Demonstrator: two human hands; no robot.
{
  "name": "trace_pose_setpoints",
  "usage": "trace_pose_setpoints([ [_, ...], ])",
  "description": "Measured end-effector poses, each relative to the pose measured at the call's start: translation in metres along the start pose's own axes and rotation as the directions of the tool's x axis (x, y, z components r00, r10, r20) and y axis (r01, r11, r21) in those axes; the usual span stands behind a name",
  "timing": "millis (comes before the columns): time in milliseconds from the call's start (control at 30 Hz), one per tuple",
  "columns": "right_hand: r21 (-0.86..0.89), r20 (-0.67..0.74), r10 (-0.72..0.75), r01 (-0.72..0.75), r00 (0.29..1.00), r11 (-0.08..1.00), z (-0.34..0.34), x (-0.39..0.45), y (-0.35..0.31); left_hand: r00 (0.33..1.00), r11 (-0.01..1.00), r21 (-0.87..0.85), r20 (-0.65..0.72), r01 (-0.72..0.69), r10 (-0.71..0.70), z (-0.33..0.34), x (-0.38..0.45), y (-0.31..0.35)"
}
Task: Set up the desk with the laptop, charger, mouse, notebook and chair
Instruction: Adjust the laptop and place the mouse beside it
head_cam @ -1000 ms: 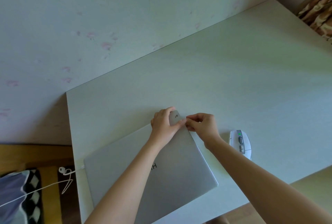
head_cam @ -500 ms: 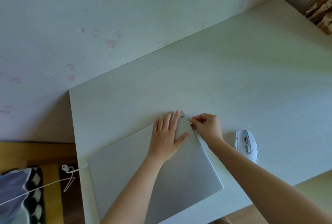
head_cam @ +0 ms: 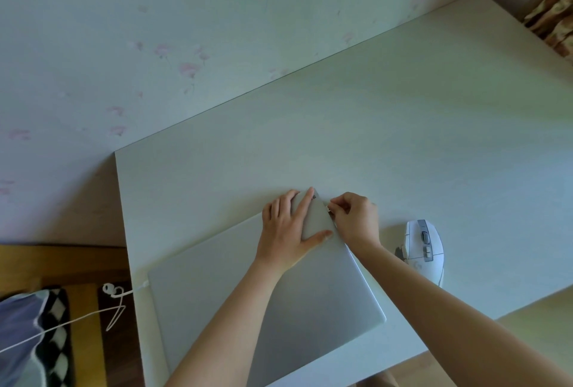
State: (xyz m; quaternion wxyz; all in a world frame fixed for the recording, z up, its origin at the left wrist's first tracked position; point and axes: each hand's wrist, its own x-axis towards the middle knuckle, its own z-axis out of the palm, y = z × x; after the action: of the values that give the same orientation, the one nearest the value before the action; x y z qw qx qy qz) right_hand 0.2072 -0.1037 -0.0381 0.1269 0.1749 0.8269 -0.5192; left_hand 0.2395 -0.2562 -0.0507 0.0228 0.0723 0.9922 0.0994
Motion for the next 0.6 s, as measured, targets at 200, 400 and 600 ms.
trace_pose_setpoints([
  [200,-0.059,0.004,0.022,-0.021,1.000,0.998,0.004,0.001,0.000,0.999,1.000,-0.028,-0.039,0.012,-0.013,-0.001,0.003,0.002],
  [400,0.019,0.041,0.086,-0.087,0.995,0.996,0.007,-0.003,0.003,0.999,0.999,-0.035,-0.050,0.018,-0.020,-0.002,0.003,0.003],
  [600,-0.117,-0.043,-0.078,0.072,0.996,0.991,0.011,-0.016,0.006,0.998,1.000,-0.011,-0.065,-0.005,0.004,-0.002,0.002,0.002],
])
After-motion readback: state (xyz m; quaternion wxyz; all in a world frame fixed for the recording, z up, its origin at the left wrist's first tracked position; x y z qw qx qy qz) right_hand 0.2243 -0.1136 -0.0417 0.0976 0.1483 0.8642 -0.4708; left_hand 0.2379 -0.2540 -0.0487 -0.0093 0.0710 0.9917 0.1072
